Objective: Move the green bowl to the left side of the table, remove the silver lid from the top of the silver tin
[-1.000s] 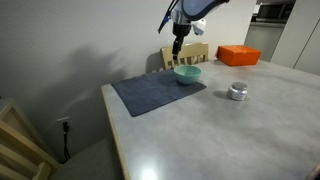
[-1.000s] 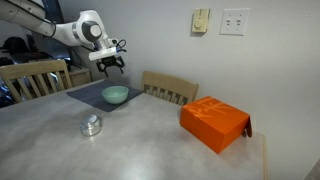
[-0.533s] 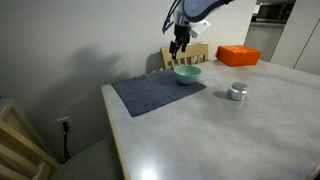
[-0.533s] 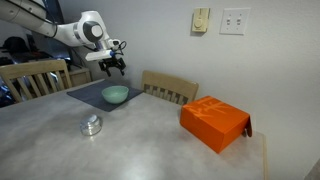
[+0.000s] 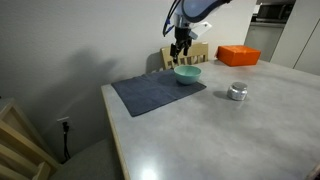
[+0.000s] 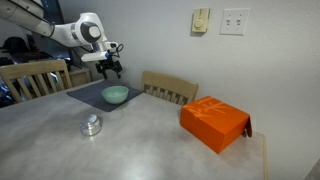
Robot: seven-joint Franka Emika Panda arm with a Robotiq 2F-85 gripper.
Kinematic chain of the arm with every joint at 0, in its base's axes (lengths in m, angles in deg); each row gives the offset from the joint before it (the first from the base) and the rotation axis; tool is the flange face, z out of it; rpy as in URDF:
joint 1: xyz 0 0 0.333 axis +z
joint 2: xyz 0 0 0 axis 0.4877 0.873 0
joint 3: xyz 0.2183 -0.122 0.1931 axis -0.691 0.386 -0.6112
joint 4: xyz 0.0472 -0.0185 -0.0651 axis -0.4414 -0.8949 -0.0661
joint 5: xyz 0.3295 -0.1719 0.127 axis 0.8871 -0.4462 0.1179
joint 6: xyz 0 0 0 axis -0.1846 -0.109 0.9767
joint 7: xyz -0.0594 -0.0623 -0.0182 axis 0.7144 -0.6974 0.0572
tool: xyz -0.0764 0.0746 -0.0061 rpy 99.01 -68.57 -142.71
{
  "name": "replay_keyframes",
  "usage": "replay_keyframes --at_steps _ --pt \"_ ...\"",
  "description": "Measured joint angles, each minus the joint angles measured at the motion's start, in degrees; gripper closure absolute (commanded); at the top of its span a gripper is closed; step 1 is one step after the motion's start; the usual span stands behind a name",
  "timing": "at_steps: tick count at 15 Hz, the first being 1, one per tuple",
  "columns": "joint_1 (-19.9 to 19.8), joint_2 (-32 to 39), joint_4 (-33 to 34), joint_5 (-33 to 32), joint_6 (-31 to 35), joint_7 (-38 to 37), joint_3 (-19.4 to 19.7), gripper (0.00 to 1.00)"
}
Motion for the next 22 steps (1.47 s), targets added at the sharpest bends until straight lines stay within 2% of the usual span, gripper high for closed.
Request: replay_keyframes --at_steps 5,12,16,22 --pt "-0.1 0.0 -0.3 0.0 0.1 -1.2 0.0 0.0" --pt "1.2 -0.3 -3.6 -0.6 3.5 -11.5 0.3 0.0" --pt "3.0 -2.4 -9.5 -2.1 7.0 -18.9 1.2 0.0" --pt "4.7 -12.3 -22.8 -4.8 7.5 -24.2 2.2 0.0"
